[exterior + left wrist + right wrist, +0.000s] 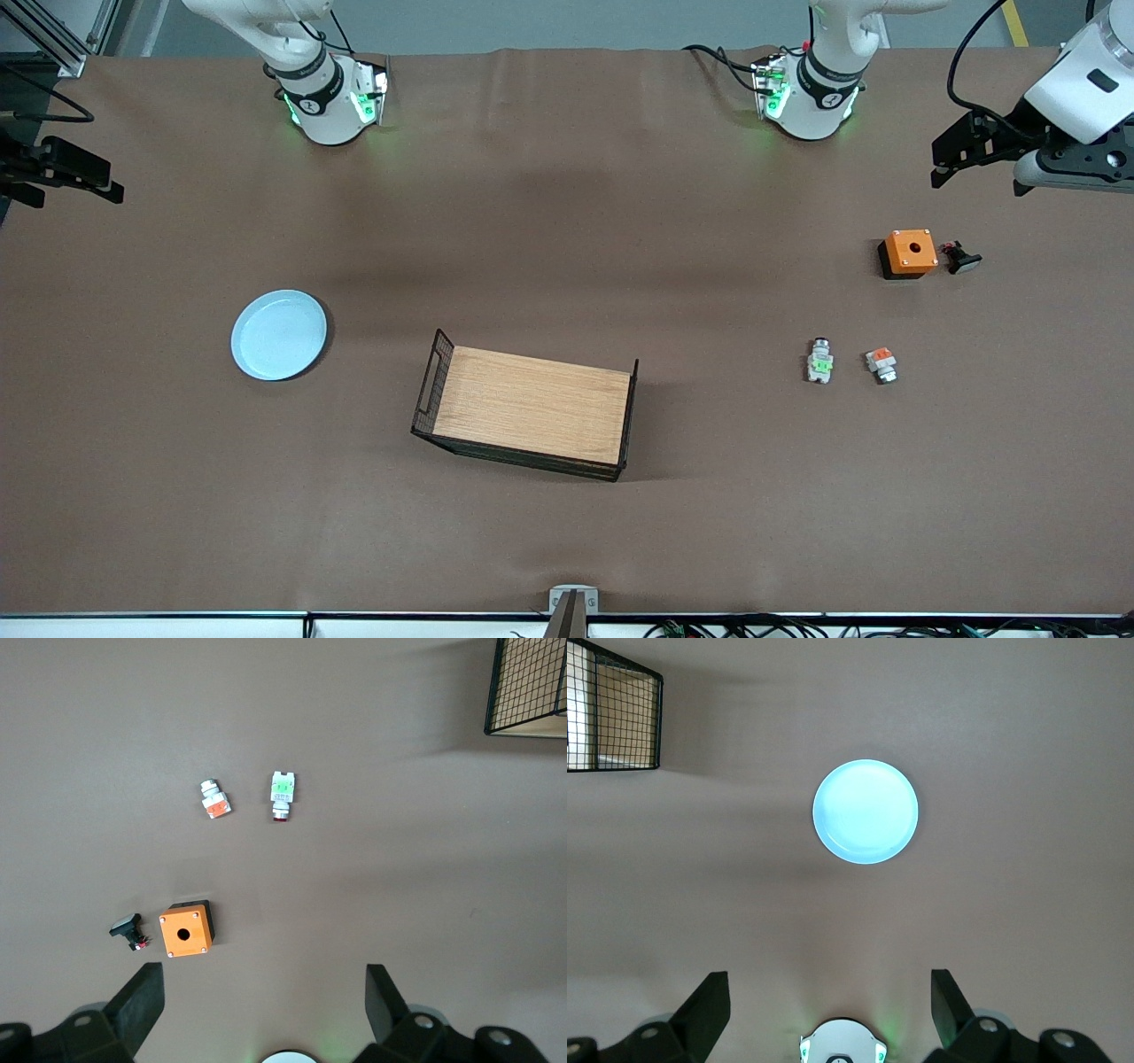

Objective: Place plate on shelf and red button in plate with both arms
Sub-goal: 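Move the left gripper toward the green push-button module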

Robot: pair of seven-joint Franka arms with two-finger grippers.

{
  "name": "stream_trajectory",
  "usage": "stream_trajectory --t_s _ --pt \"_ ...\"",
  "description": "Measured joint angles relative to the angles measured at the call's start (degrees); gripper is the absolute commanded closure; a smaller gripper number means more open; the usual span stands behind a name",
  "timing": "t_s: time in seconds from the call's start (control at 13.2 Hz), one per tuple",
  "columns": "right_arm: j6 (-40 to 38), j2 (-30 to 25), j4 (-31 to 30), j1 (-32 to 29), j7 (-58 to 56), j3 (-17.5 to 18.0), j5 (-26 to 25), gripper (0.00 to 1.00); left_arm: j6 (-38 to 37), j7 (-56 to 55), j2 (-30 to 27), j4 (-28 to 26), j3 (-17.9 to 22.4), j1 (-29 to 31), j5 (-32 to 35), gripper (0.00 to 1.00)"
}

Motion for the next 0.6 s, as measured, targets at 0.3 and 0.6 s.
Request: stream_trajectory --t_s 0.3,0.6 --pt "0.0 0.0 0.0 0.0 0.0 0.0 0.0 0.0 0.5 0.0 0.2 0.0 0.0 0.0 0.0 0.0" --pt "0.0 0.0 0.0 0.0 0.0 -0.1 0.0 0.0 2.6 -1.0 3.3 0.4 -0.5 -0.7 0.0 0.0"
